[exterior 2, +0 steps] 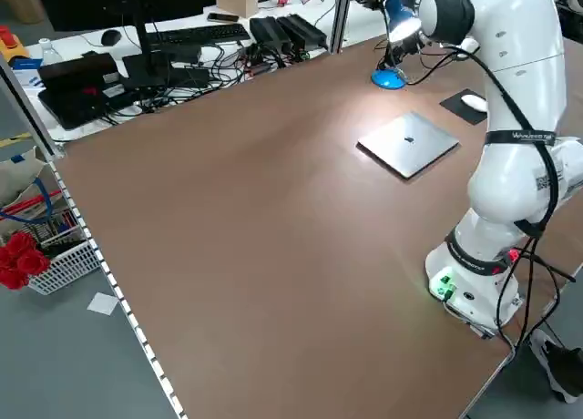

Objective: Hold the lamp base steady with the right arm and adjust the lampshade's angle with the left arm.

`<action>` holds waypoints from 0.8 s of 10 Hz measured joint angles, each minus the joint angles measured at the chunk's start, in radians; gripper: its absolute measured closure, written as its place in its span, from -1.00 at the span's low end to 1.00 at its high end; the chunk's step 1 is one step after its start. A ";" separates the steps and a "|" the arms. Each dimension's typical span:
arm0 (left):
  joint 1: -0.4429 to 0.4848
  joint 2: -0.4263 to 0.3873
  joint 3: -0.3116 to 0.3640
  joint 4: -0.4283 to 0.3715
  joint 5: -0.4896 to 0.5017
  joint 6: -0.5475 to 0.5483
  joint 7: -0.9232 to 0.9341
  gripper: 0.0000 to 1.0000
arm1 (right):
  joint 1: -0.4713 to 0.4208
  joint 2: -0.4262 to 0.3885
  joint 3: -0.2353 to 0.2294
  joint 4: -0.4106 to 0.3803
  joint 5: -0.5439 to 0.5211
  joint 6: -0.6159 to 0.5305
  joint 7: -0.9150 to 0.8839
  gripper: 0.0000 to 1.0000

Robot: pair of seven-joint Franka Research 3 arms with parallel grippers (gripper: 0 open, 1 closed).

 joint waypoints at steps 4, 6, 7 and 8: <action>0.059 -0.224 0.009 0.011 0.144 -0.283 -0.031 -1.00 | 0.000 0.000 0.000 0.000 0.000 0.000 0.002 0.69; 0.213 -0.328 0.014 0.004 0.178 -0.542 -0.051 -1.00 | 0.000 0.000 -0.001 0.000 0.000 0.000 0.006 0.69; 0.266 -0.363 0.015 -0.002 0.257 -0.634 -0.077 -1.00 | 0.000 0.000 -0.001 0.001 0.000 0.000 0.008 0.69; 0.288 -0.386 0.014 -0.007 0.366 -0.732 -0.107 -1.00 | 0.000 0.000 -0.001 0.001 0.000 -0.001 0.010 0.69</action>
